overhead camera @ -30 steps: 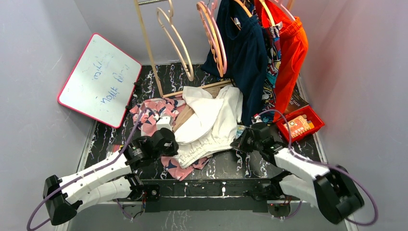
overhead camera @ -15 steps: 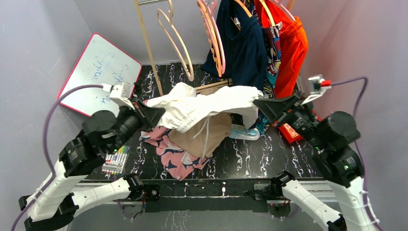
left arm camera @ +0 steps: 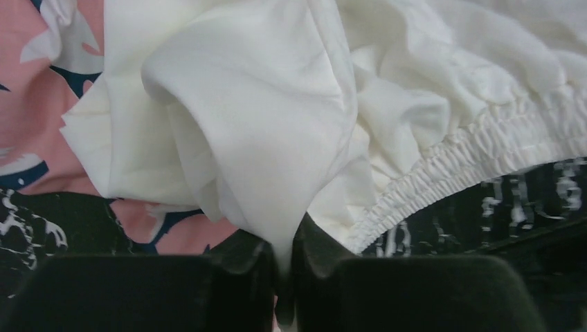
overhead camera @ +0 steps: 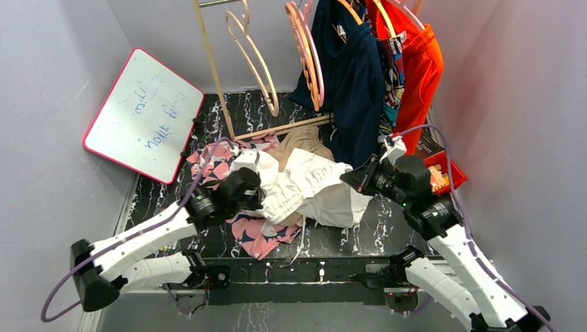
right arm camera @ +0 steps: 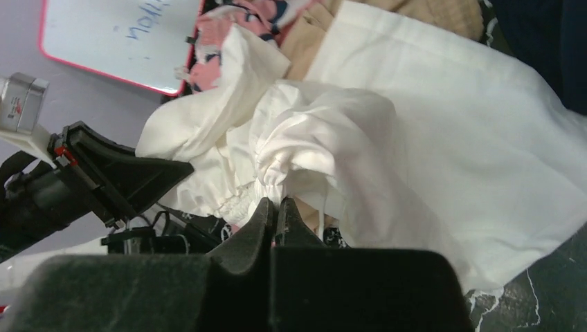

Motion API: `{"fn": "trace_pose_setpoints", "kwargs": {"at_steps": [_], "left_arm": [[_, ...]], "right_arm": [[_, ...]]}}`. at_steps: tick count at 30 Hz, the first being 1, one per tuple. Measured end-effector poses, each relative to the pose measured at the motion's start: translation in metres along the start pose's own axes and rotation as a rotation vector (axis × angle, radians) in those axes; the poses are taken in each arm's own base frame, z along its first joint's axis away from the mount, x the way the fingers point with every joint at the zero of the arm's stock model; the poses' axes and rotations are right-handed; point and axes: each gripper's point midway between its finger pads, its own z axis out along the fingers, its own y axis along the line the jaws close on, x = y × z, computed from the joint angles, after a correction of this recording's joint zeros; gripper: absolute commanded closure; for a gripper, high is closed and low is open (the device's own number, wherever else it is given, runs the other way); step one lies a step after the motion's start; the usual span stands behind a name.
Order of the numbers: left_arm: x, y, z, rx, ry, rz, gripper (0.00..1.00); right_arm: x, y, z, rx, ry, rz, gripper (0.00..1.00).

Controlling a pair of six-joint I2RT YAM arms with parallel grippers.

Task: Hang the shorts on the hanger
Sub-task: Adjust the shorts at the center of the board.

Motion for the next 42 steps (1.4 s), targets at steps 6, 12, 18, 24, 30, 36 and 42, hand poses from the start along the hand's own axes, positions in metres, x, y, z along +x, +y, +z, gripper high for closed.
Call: {"fn": "trace_pose_setpoints", "kwargs": {"at_steps": [6, 12, 18, 24, 30, 36, 42], "left_arm": [[0.019, 0.02, 0.03, -0.135, 0.027, 0.06, 0.02], [-0.02, 0.022, -0.012, -0.061, -0.124, -0.013, 0.02], [0.07, -0.009, 0.01, 0.151, 0.2, 0.062, 0.32], [0.107, -0.036, 0.029, 0.182, 0.334, 0.182, 0.36], [0.124, -0.039, 0.042, 0.149, 0.371, 0.226, 0.27], [0.114, -0.043, 0.061, 0.09, 0.331, 0.224, 0.28], [0.093, -0.047, 0.072, 0.064, 0.239, 0.211, 0.47]], "right_arm": [[0.027, -0.045, 0.023, 0.132, 0.034, 0.059, 1.0], [0.009, -0.055, 0.037, 0.186, -0.051, 0.054, 1.0], [-0.001, -0.095, 0.066, 0.33, -0.084, 0.142, 1.0], [-0.003, -0.123, 0.07, 0.388, -0.101, 0.228, 1.0], [0.001, -0.13, 0.07, 0.393, -0.086, 0.255, 1.0], [0.002, -0.123, 0.072, 0.355, -0.074, 0.264, 1.0], [0.012, -0.119, 0.071, 0.326, -0.037, 0.271, 1.0]]}}
